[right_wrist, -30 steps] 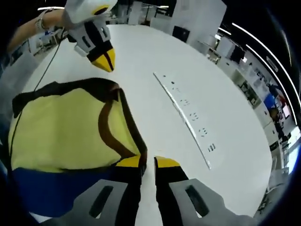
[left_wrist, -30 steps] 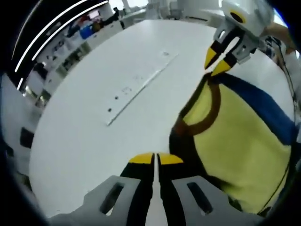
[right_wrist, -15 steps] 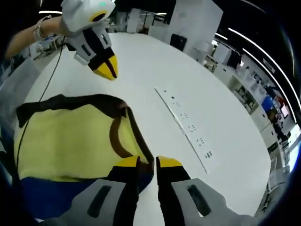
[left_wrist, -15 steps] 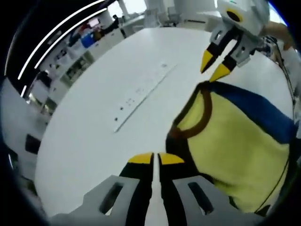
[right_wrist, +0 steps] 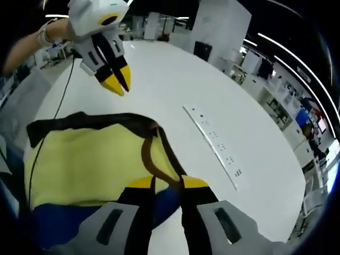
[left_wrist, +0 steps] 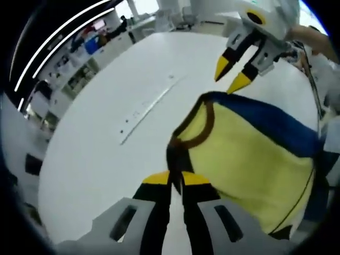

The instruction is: Fold the garment on the visible template until the final outline fits inside the template.

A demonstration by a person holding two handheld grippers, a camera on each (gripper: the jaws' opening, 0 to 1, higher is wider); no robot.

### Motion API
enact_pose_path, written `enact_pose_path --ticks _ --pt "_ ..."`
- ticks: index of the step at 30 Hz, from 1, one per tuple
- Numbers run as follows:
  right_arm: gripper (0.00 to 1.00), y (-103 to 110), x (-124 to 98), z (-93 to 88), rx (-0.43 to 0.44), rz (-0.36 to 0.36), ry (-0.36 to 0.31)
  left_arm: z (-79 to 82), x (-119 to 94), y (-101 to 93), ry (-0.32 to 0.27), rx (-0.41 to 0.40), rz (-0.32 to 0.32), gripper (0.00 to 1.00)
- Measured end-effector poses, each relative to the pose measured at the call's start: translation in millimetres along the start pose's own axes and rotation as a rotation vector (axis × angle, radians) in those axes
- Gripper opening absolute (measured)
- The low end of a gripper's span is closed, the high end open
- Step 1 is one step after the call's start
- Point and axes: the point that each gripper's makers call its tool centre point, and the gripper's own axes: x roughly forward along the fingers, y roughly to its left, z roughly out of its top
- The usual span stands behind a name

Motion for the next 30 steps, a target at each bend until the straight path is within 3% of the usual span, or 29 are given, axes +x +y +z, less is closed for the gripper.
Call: enact_pose_path --ticks 18,30 --pt "0.23 34.0 -37.9 5.8 0.001 -0.024 -0.031 -5.4 -39.3 -34.0 -0.009 -0.011 0.017 0.14" --pt "0.32 51.2 -50.8 1.3 0.021 -0.039 -0.052 -15.1 -53.0 -48.2 -0.007 -0.010 0.027 0.26"
